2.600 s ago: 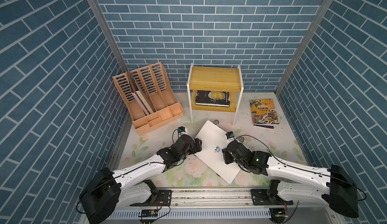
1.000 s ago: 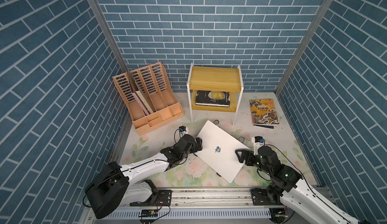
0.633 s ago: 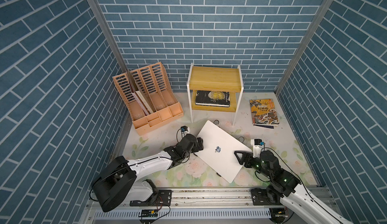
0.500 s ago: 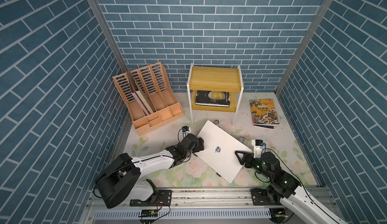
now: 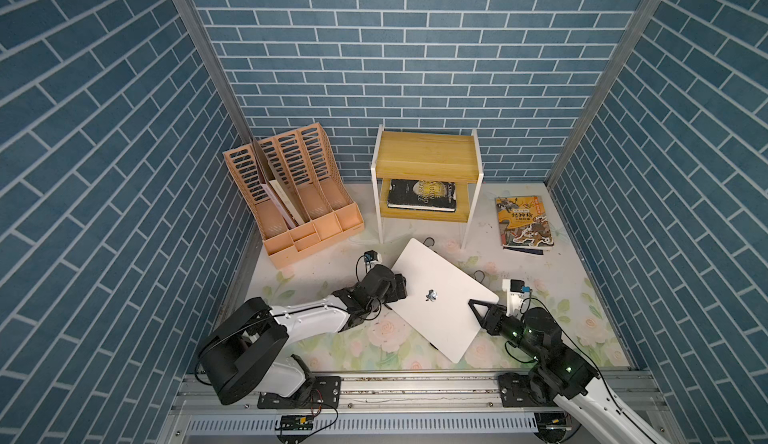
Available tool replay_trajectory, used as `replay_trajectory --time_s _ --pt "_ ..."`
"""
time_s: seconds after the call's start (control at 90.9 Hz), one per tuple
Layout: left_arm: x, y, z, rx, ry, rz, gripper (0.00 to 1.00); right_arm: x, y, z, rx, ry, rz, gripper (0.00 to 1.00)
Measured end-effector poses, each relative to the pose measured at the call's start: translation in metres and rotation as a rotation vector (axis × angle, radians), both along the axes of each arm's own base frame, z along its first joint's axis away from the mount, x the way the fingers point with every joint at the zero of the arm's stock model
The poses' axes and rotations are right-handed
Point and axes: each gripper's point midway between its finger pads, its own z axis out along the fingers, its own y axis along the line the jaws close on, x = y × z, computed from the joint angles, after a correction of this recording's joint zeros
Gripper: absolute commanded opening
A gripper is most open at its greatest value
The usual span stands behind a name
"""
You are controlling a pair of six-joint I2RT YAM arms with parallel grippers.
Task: Close the laptop lid and set it aside
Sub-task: Pick up the laptop from the computer stand.
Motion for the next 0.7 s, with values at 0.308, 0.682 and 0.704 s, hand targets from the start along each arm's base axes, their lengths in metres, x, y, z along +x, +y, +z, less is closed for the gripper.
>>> replay_trajectory --time_s 0.308,0.682,0.704 --pt "0.001 -0.004 0.001 -0.026 -0.001 0.0 0.94 -0.001 0.006 0.003 0.038 -0.018 0.027 0.3" --pt "0.002 -0.006 0.001 -0.043 -0.009 0.003 0.94 0.001 0.012 0.009 0.084 -0.052 0.046 0.26" --pt "0.002 -0.006 0.001 -0.043 -0.009 0.004 0.94 0.001 0.012 0.009 0.085 -0.053 0.047 0.25"
